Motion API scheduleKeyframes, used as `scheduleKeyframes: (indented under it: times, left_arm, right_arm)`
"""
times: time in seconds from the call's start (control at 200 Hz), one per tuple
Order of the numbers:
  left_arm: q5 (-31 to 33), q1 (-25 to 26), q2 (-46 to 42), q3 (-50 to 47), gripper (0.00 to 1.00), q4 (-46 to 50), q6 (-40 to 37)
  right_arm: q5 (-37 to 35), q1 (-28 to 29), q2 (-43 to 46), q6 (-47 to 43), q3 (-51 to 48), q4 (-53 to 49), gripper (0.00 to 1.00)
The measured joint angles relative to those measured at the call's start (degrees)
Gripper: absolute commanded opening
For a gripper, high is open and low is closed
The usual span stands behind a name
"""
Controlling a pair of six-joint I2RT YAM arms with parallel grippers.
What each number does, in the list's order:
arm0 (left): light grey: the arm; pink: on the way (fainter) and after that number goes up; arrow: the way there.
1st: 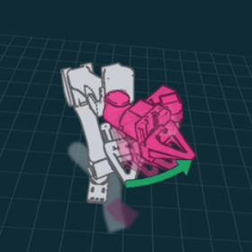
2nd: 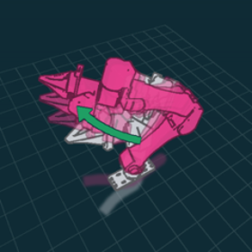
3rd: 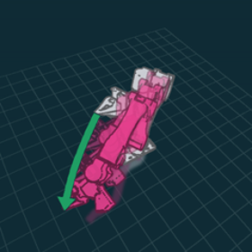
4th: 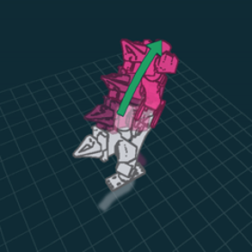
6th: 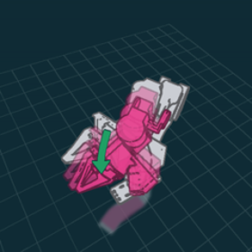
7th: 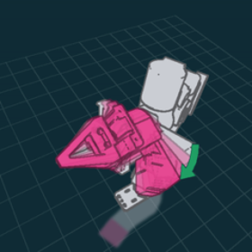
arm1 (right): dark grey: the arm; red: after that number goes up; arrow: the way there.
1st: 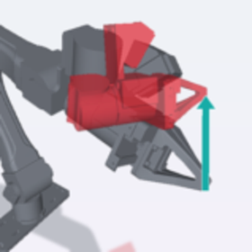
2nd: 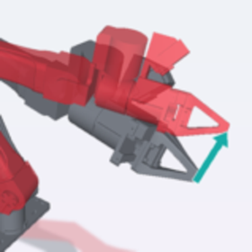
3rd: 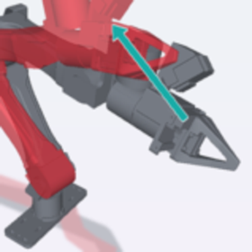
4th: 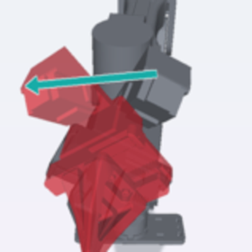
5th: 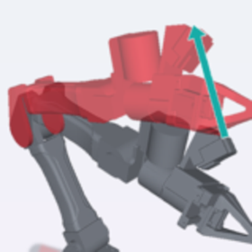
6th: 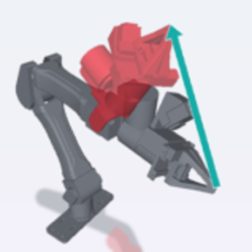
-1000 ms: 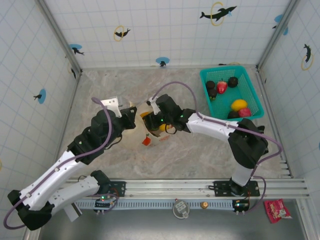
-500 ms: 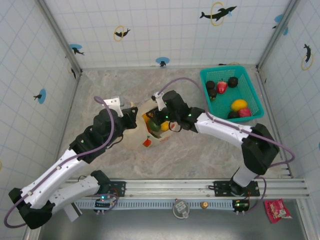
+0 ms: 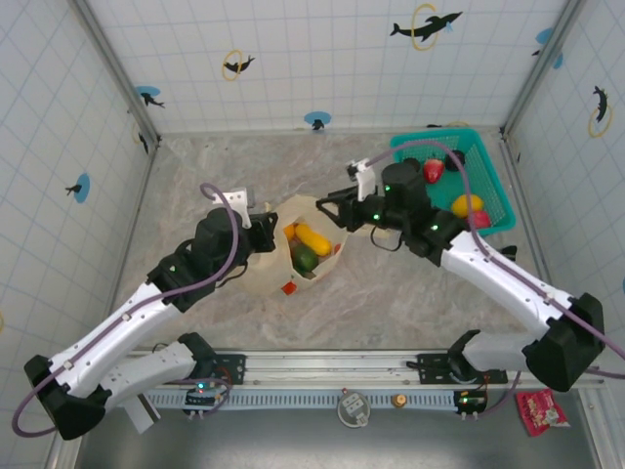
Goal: Place the fake fruits into the plastic bag and tie a complex knot
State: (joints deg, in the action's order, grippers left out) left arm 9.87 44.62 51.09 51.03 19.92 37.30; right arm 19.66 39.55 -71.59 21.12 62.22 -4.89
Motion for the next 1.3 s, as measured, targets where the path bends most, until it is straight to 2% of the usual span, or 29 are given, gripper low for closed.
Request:
scheduleKeyframes:
  times: [0.155, 0.33, 0.39, 0.56, 0.681, 0.986, 1.296]
  left_arm:
    - [0.00, 0.00, 0.57, 0.00, 0.00, -0.37, -0.02]
    - [0.00, 0.00, 1.03, 0.02, 0.00, -0.94, -0.13]
    - [-0.02, 0.00, 1.22, 0.02, 0.00, -1.16, -0.50]
    - [-0.59, 0.00, 1.97, 0.11, 0.00, -1.36, -1.53]
    - [-1.88, 0.00, 2.75, 0.13, 0.00, -1.79, -1.81]
    - [-4.17, 0.00, 3.67, 1.11, 0.00, -2.40, -3.08]
    - [-4.52, 0.00, 3.67, 1.57, 0.00, -2.38, -3.10]
  right_arm:
    - [6.27, -10.86, 3.93, 3.78, -2.40, 1.86, 0.52]
    - [9.77, -22.10, 5.16, 8.24, -4.46, 3.56, 0.46]
    - [7.17, -25.51, 4.79, 8.55, -4.37, 1.90, 0.46]
    - [-6.67, -31.98, -0.28, 8.44, -1.70, -8.76, 0.49]
    - [-11.56, -34.12, -5.42, 7.85, -1.18, -12.22, 0.54]
    - [-13.99, -35.58, -23.69, 4.66, 6.05, -14.16, 0.72]
    - [-13.09, -36.20, -38.29, 2.12, 18.40, -15.02, 0.72]
